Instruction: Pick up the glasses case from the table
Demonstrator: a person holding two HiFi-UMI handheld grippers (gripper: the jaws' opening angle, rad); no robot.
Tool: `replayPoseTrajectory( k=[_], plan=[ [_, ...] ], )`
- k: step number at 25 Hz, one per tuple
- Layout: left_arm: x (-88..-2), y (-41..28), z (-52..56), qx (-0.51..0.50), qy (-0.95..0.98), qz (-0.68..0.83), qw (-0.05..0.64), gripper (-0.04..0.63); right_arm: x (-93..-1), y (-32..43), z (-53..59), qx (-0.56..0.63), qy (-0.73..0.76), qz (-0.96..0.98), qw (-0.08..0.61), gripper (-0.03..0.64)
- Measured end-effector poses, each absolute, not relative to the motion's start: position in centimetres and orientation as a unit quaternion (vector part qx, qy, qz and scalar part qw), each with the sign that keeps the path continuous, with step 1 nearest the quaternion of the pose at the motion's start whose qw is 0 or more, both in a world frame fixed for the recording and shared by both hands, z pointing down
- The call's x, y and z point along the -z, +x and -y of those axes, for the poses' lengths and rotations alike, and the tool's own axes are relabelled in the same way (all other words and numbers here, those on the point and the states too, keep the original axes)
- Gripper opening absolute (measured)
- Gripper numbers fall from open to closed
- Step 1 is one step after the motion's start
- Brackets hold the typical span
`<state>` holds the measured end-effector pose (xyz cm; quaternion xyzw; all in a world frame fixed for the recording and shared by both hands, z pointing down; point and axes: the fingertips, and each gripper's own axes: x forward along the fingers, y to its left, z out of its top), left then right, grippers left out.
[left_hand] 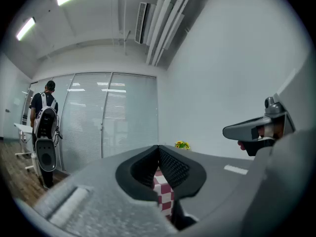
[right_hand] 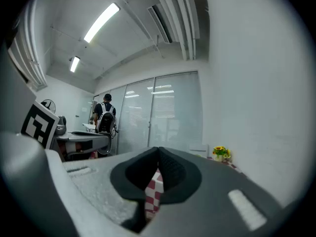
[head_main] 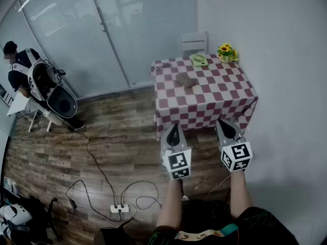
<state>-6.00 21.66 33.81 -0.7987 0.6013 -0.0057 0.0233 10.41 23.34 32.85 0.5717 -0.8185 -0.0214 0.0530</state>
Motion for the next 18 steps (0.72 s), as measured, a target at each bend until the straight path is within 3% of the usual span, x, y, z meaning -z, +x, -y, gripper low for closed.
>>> replayPoseTrajectory(
  k=[18],
  plan=[
    [-37.0,-6.7,-17.6,0.011,-0.815,-0.580,-0.021,0.011,-35.1,12.7,-20.9,-0.037,0.617,0.786,0.029,0.003]
  ],
)
